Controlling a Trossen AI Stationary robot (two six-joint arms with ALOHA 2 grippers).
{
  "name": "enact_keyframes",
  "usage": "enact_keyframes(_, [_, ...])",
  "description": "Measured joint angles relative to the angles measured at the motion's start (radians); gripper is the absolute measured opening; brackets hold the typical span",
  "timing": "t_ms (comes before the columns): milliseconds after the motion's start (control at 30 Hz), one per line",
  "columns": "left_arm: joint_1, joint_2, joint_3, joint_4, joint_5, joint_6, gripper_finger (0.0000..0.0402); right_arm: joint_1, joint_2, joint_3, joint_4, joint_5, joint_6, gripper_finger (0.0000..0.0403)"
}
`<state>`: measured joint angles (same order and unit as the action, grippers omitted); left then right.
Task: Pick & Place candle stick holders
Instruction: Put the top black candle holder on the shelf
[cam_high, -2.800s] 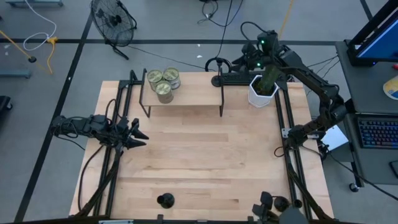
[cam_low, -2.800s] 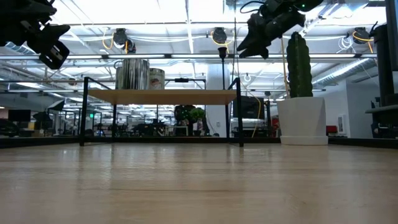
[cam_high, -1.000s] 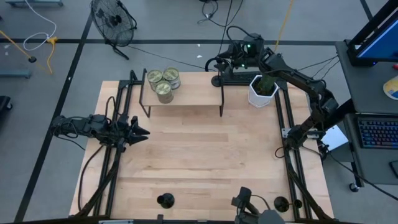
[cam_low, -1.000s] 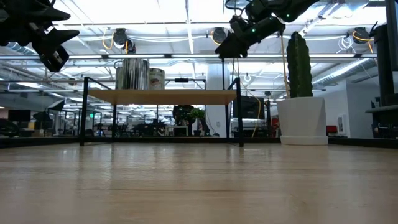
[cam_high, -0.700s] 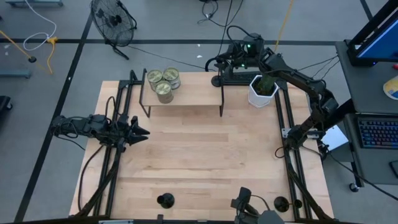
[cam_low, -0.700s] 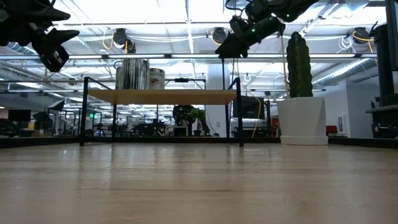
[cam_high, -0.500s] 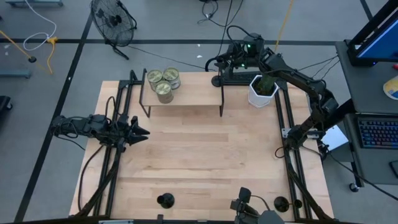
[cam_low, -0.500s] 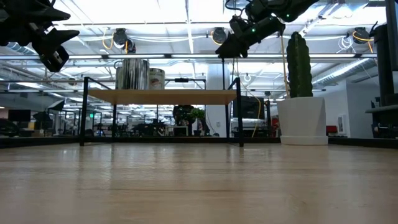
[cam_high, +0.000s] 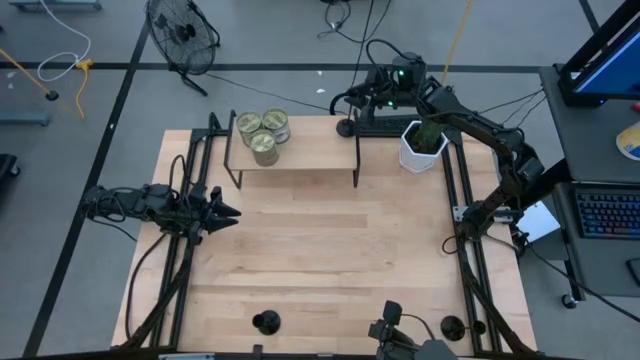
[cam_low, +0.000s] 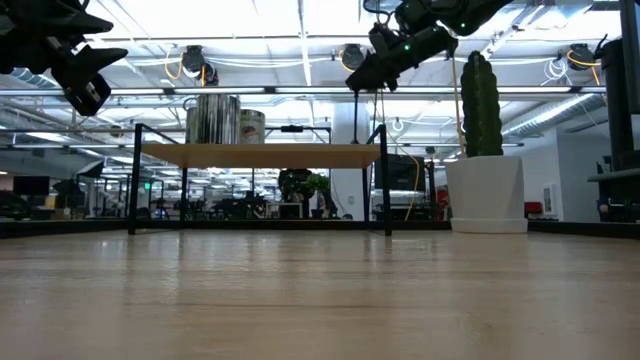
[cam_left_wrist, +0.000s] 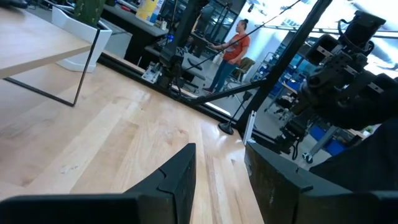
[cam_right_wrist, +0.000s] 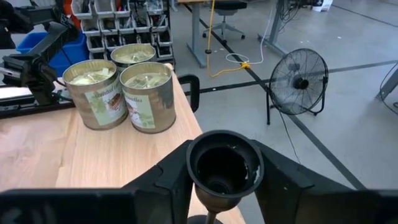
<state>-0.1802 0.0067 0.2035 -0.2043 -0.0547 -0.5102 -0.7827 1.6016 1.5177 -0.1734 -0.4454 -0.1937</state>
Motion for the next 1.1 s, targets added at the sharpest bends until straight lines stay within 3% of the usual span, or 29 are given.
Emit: enact_keyframes(1100, [0.000,0.000,0.000,0.000,0.000,0.008,0.0143,0.037,0.043,0.000,0.085,0.002,0.030,0.0139])
